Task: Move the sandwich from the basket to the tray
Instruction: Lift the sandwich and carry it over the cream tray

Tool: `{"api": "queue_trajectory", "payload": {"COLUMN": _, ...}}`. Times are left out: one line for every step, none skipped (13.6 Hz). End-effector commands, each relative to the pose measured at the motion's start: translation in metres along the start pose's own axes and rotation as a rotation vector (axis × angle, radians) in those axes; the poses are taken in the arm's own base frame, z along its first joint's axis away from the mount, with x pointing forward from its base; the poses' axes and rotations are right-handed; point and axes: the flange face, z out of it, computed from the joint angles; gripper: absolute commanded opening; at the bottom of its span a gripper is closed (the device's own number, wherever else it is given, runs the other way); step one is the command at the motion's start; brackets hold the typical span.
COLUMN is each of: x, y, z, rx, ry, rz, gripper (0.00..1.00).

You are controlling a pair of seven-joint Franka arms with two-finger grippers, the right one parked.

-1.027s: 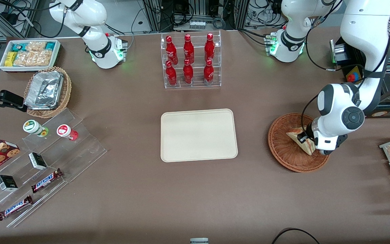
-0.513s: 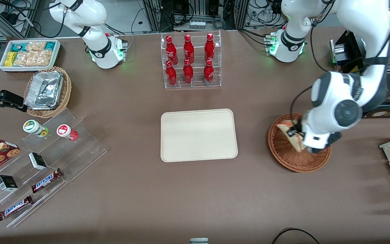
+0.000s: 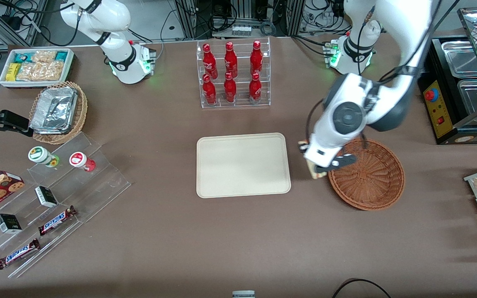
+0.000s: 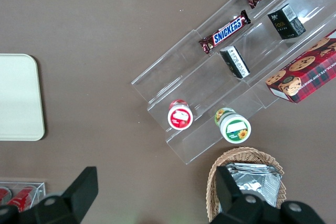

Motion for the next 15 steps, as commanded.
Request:
{"api": "queue_trajectory", "payload": {"x": -0.007, "y": 0.058, "z": 0.013, "rx": -0.002, "ry": 0.002, "rz": 0.042, "gripper": 0.0}}
{"api": "queue_trajectory", "payload": {"x": -0.012, "y": 0.076, "z": 0.02, "rx": -0.007, "ry": 0.001, "rz": 0.063, "gripper": 0.0}}
{"api": "queue_trajectory", "payload": {"x": -0.024, "y": 0.1, "z": 0.03, "rx": -0.013, "ry": 0.005, "rz": 0.075, "gripper": 0.0}}
{"api": "queue_trajectory", "payload": {"x": -0.032, "y": 0.118, "z": 0.037, "rx": -0.021, "ry": 0.009, "rz": 0.088, "gripper": 0.0}}
{"api": "queue_trajectory", "payload": {"x": -0.037, "y": 0.136, "z": 0.047, "rx": -0.037, "ry": 0.014, "rz": 0.105, "gripper": 0.0}}
{"api": "queue_trajectory", "payload": {"x": -0.045, "y": 0.152, "z": 0.054, "rx": -0.046, "ry": 0.016, "rz": 0.116, "gripper": 0.0}}
{"api": "queue_trajectory", "payload": {"x": -0.052, "y": 0.169, "z": 0.061, "rx": -0.047, "ry": 0.015, "rz": 0.114, "gripper": 0.0}}
{"api": "queue_trajectory", "payload": {"x": -0.057, "y": 0.181, "z": 0.072, "rx": -0.038, "ry": 0.018, "rz": 0.113, "gripper": 0.0}}
{"api": "queue_trajectory", "payload": {"x": -0.062, "y": 0.192, "z": 0.082, "rx": -0.023, "ry": 0.034, "rz": 0.111, "gripper": 0.0}}
{"api": "queue_trajectory", "payload": {"x": -0.064, "y": 0.2, "z": 0.091, "rx": -0.011, "ry": 0.047, "rz": 0.096, "gripper": 0.0}}
{"api": "queue_trajectory", "payload": {"x": -0.066, "y": 0.209, "z": 0.096, "rx": -0.007, "ry": 0.058, "rz": 0.097, "gripper": 0.0}}
{"api": "queue_trajectory", "payload": {"x": -0.065, "y": 0.213, "z": 0.1, "rx": -0.007, "ry": 0.061, "rz": 0.101, "gripper": 0.0}}
{"api": "queue_trajectory", "payload": {"x": -0.064, "y": 0.213, "z": 0.103, "rx": -0.005, "ry": 0.061, "rz": 0.102, "gripper": 0.0}}
{"api": "queue_trajectory", "payload": {"x": -0.062, "y": 0.213, "z": 0.107, "rx": -0.001, "ry": 0.058, "rz": 0.105, "gripper": 0.0}}
{"api": "queue_trajectory", "payload": {"x": -0.062, "y": 0.215, "z": 0.107, "rx": -0.004, "ry": 0.059, "rz": 0.109, "gripper": 0.0}}
